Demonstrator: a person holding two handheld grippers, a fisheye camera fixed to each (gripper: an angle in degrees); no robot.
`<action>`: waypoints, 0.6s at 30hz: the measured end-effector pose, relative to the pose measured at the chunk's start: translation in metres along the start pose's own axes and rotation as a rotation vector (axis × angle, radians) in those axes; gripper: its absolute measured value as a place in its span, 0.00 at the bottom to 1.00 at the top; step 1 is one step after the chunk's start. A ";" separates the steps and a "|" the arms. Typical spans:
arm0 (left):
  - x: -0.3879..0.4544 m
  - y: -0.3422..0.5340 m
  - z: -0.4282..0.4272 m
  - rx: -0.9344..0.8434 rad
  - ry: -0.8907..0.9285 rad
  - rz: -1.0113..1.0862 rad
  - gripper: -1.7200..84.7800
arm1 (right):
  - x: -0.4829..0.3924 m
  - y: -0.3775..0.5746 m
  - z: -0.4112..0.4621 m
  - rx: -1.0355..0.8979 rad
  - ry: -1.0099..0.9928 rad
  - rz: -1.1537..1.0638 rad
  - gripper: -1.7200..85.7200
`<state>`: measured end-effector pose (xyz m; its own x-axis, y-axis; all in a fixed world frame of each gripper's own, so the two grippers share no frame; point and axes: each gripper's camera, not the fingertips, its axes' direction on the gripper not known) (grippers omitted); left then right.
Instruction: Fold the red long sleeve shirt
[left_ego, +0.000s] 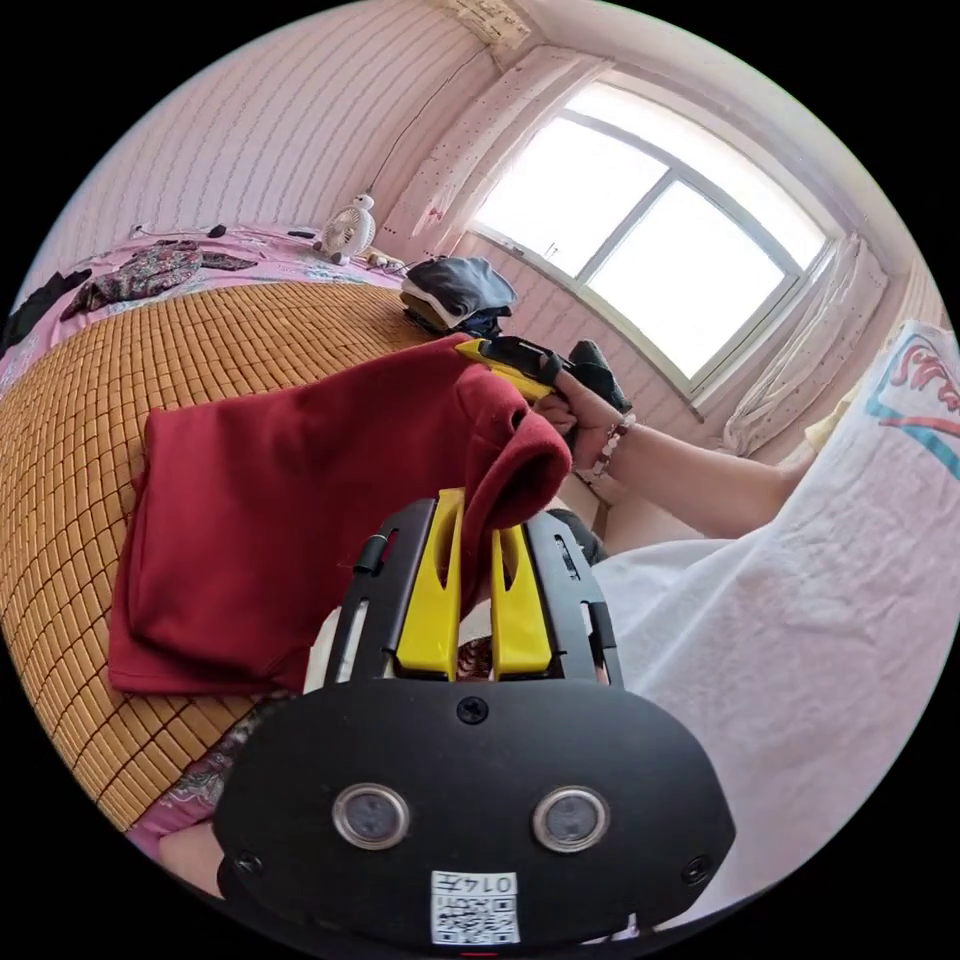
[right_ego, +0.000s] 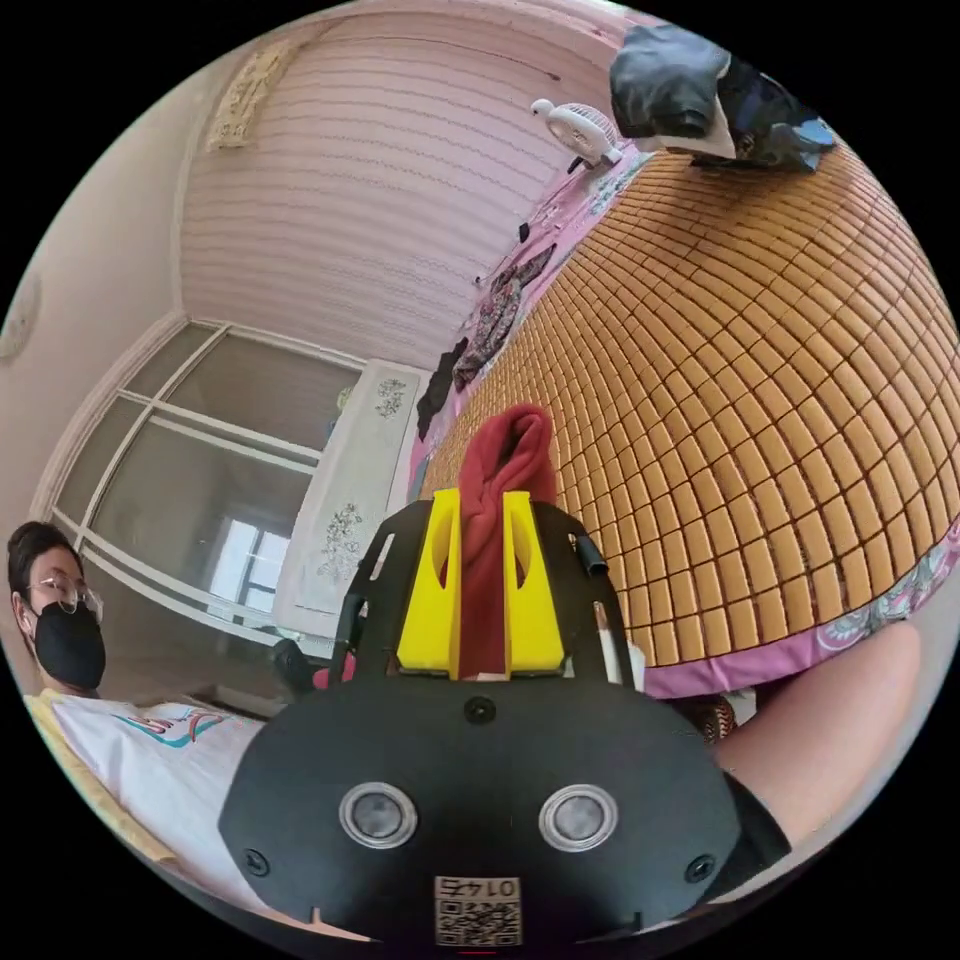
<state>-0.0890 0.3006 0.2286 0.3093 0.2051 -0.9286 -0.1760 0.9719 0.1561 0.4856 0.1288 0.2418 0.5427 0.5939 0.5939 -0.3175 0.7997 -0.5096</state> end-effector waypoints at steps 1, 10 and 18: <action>0.002 -0.002 0.000 0.003 0.003 0.012 0.06 | -0.021 -0.001 -0.006 -0.030 0.115 -0.068 0.10; -0.043 0.000 -0.065 0.127 -0.194 -0.129 0.07 | -0.140 -0.019 0.127 -0.289 0.221 -0.380 0.13; -0.155 0.014 -0.093 0.196 -0.240 -0.551 0.06 | -0.193 0.001 0.201 -0.373 0.307 -0.561 0.04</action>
<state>-0.2259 0.2715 0.3434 0.5107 -0.3337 -0.7924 0.2363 0.9406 -0.2439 0.2243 0.0326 0.2522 0.7561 0.0100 0.6544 0.3272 0.8602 -0.3912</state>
